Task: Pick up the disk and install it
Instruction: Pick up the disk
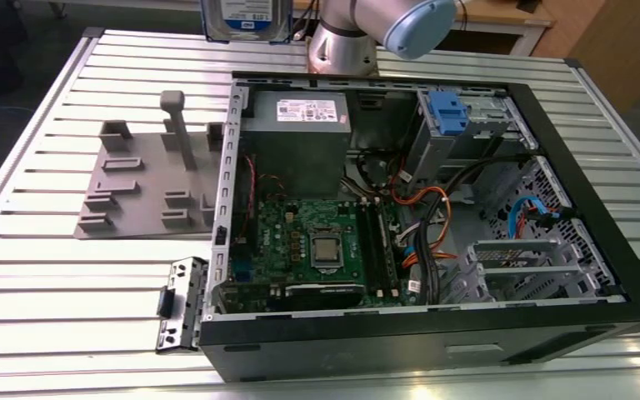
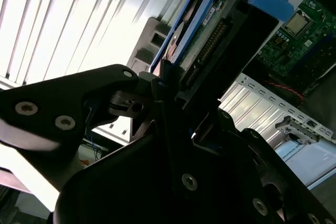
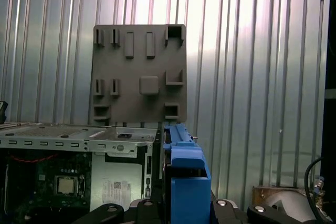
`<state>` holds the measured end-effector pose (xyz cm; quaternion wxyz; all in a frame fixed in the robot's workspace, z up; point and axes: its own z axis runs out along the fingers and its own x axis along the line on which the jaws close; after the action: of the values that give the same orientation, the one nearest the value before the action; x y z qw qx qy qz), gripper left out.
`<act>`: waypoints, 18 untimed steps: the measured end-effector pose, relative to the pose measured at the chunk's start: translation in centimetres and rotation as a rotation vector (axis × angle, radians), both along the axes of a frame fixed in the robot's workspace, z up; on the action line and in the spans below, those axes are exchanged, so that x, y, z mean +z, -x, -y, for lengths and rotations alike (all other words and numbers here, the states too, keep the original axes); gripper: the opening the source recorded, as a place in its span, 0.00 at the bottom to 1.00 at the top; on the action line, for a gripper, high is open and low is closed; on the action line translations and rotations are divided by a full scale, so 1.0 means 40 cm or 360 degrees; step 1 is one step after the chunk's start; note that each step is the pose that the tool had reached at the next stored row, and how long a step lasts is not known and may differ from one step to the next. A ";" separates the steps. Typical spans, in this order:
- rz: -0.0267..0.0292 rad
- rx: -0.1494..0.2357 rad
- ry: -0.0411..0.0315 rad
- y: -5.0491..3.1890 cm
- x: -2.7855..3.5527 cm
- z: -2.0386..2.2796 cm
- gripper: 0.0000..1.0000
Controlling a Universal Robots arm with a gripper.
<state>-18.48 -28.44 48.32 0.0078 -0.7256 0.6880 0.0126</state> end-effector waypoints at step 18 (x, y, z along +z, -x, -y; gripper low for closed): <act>-0.00008 0.0000 0.0000 -0.055 0.000 0.000 0.36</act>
<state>-16.29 -28.44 48.32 0.0077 -0.7256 0.6880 0.0128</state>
